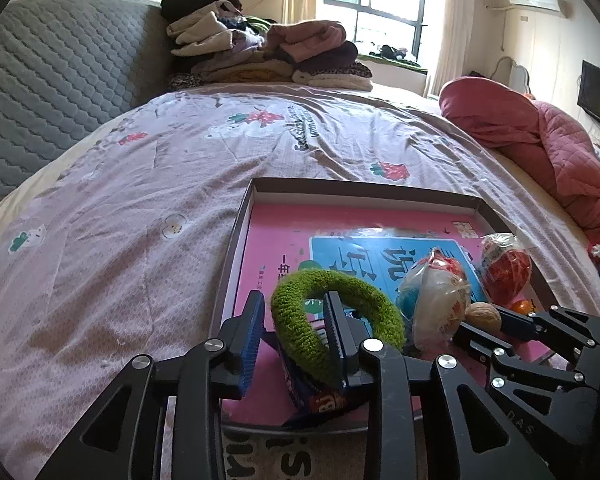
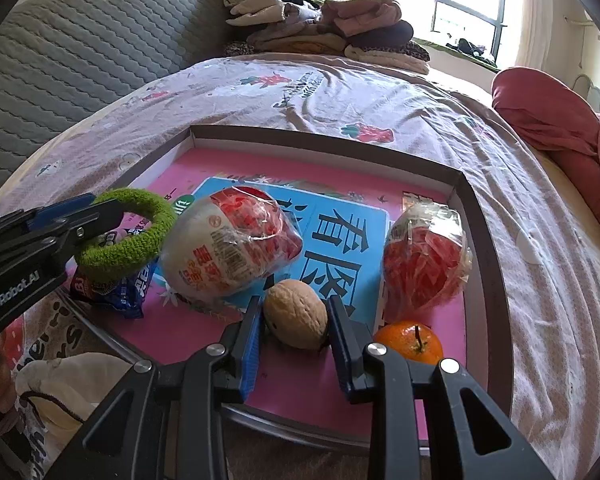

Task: Organize objects
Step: 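Open the right tool to drop the walnut while the left tool releases the green ring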

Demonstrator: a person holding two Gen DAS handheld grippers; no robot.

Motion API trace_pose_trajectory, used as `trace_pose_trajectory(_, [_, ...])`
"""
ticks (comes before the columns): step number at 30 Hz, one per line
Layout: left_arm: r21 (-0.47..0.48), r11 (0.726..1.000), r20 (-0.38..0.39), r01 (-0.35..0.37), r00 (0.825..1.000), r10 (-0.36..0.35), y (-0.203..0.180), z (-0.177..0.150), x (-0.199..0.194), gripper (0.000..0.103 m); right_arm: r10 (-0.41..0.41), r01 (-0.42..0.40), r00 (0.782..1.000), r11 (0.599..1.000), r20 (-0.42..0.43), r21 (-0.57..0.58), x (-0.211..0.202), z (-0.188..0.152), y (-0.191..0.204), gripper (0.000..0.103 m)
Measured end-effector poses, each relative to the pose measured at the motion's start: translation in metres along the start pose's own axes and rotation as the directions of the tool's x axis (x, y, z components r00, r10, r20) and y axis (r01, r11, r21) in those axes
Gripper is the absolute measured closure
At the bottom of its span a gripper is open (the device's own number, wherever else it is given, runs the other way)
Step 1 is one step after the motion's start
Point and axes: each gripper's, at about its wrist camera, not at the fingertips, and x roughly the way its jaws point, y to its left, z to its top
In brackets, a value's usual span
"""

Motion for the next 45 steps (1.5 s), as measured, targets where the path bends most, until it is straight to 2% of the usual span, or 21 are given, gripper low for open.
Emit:
trace_pose_trajectory(2, [0.0, 1.0, 0.004, 0.0, 1.0, 0.0, 0.001, -0.002, -0.003, 0.066, 0.003, -0.003, 1.0, 1.0, -0.001, 0.006, -0.001, 0.0, 0.0, 0.071])
trace_pose_trajectory(7, [-0.011, 1.0, 0.01, 0.008, 1.0, -0.008, 0.005, -0.005, -0.01, 0.063, -0.002, 0.002, 1.0, 1.0, -0.007, 0.013, -0.002, -0.001, -0.001, 0.07])
trace_pose_trajectory(11, [-0.02, 1.0, 0.017, 0.005, 1.0, -0.005, 0.008, -0.006, -0.014, 0.06, -0.019, 0.019, 1.0, 1.0, -0.008, 0.003, -0.006, -0.001, 0.001, 0.065])
trace_pose_trajectory(20, [-0.023, 1.0, 0.029, 0.003, 1.0, -0.003, 0.008, -0.008, -0.023, 0.057, -0.04, 0.04, 0.999, 0.999, -0.009, 0.002, -0.013, -0.004, 0.001, 0.061])
trace_pose_trajectory(27, [-0.019, 1.0, 0.027, -0.001, 1.0, 0.002, 0.007, -0.01, -0.027, 0.056, -0.046, 0.046, 0.999, 0.999, 0.008, 0.021, -0.023, -0.004, -0.003, 0.059])
trace_pose_trajectory(29, [-0.015, 1.0, 0.027, -0.007, 1.0, 0.007, 0.005, -0.01, -0.029, 0.052, -0.046, 0.045, 0.999, 0.999, 0.01, 0.027, -0.025, -0.004, -0.004, 0.059])
trace_pose_trajectory(37, [-0.016, 1.0, 0.038, -0.009, 0.999, 0.009, 0.003, -0.01, -0.039, 0.047, -0.049, 0.048, 0.998, 0.998, 0.026, 0.033, -0.035, -0.002, -0.006, 0.058])
trace_pose_trajectory(45, [-0.021, 1.0, 0.057, -0.004, 0.998, 0.005, 0.003, -0.007, -0.054, 0.04, -0.06, 0.058, 0.997, 0.998, 0.049, 0.033, -0.052, 0.0, -0.005, 0.051])
